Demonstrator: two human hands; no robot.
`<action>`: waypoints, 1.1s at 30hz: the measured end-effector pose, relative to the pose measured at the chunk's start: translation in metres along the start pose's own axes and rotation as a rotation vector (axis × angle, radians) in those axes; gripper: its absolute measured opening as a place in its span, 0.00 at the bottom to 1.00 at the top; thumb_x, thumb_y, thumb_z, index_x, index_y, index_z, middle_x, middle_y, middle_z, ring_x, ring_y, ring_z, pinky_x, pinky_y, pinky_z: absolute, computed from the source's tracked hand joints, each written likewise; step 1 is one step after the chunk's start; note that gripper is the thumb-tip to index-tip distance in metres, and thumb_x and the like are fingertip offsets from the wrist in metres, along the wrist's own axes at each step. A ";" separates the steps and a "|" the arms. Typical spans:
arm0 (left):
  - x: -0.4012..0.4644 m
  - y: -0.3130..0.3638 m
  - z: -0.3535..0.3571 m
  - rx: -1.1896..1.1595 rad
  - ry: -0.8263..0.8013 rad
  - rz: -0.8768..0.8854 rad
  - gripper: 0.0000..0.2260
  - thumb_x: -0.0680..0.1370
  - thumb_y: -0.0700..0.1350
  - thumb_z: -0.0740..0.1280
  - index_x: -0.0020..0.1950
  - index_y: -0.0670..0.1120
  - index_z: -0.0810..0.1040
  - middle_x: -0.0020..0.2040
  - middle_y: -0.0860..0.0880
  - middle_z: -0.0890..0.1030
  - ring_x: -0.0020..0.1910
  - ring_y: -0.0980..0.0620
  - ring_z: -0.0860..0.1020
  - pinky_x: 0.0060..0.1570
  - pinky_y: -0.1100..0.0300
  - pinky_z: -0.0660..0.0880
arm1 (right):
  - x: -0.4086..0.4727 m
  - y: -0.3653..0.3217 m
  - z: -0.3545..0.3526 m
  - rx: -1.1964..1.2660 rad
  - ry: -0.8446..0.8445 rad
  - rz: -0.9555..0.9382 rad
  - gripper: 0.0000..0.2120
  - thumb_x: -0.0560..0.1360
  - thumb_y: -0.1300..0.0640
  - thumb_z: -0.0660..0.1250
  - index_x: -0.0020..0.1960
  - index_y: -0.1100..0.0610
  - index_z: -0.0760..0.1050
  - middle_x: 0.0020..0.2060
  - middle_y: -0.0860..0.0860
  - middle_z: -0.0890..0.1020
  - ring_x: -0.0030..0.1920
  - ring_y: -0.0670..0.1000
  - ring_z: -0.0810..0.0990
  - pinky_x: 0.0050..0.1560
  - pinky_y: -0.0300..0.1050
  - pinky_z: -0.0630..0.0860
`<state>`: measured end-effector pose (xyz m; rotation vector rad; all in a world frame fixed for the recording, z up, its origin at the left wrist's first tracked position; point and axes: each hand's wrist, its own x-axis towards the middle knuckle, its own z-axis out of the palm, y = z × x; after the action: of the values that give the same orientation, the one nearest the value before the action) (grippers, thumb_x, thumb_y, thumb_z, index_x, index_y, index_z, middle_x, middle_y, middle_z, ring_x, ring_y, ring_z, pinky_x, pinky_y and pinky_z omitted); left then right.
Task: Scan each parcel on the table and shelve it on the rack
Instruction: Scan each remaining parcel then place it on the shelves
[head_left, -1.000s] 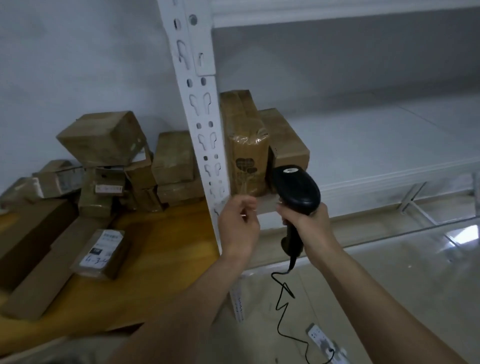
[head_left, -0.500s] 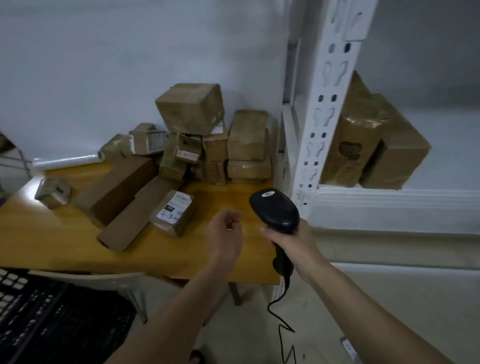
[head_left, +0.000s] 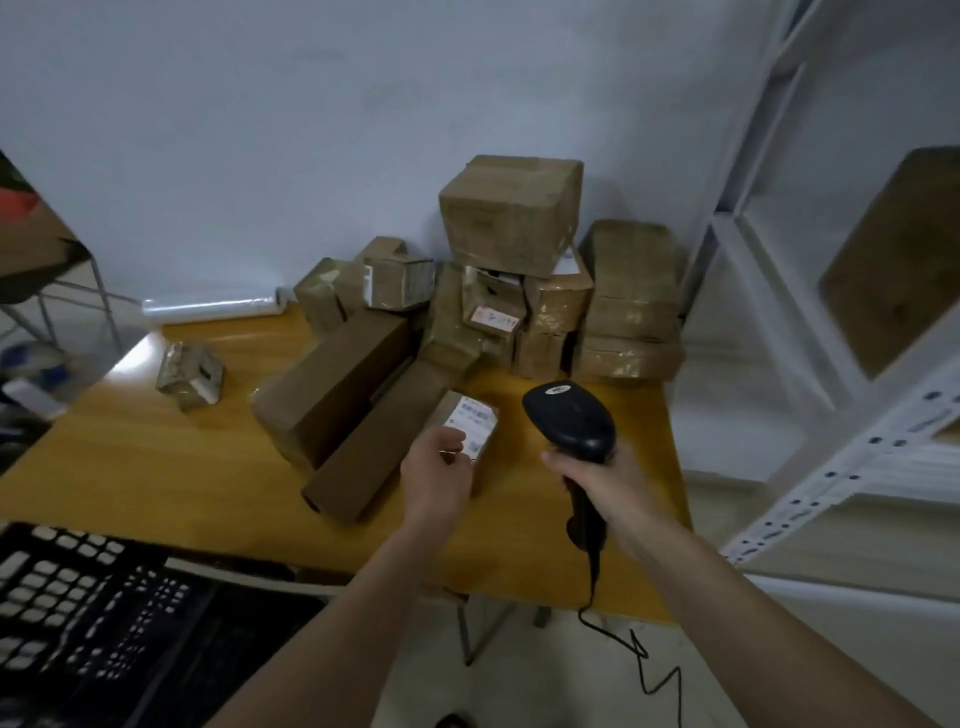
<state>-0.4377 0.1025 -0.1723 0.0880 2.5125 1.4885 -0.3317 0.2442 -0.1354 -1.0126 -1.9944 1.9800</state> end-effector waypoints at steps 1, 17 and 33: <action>0.010 -0.007 -0.007 0.016 -0.007 -0.008 0.11 0.78 0.35 0.65 0.54 0.51 0.76 0.57 0.51 0.77 0.53 0.54 0.77 0.30 0.73 0.73 | 0.006 0.001 0.011 0.002 0.005 0.015 0.07 0.71 0.60 0.75 0.47 0.59 0.80 0.31 0.51 0.78 0.33 0.48 0.78 0.37 0.39 0.74; 0.119 -0.078 -0.021 0.245 -0.313 -0.168 0.20 0.78 0.42 0.67 0.70 0.45 0.69 0.64 0.46 0.74 0.53 0.54 0.72 0.39 0.67 0.68 | 0.082 0.048 0.086 0.224 0.148 0.285 0.09 0.69 0.58 0.77 0.47 0.52 0.81 0.47 0.52 0.85 0.48 0.53 0.83 0.58 0.55 0.77; 0.167 -0.086 0.031 0.048 -0.392 -0.412 0.26 0.75 0.47 0.73 0.69 0.48 0.65 0.54 0.50 0.77 0.46 0.51 0.79 0.36 0.62 0.75 | 0.158 0.071 0.096 0.377 0.045 0.498 0.14 0.70 0.55 0.76 0.54 0.56 0.81 0.46 0.54 0.86 0.50 0.54 0.82 0.47 0.50 0.76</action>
<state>-0.5886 0.1146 -0.2877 -0.1140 2.0931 1.1215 -0.4797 0.2447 -0.2670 -1.5344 -1.3490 2.4164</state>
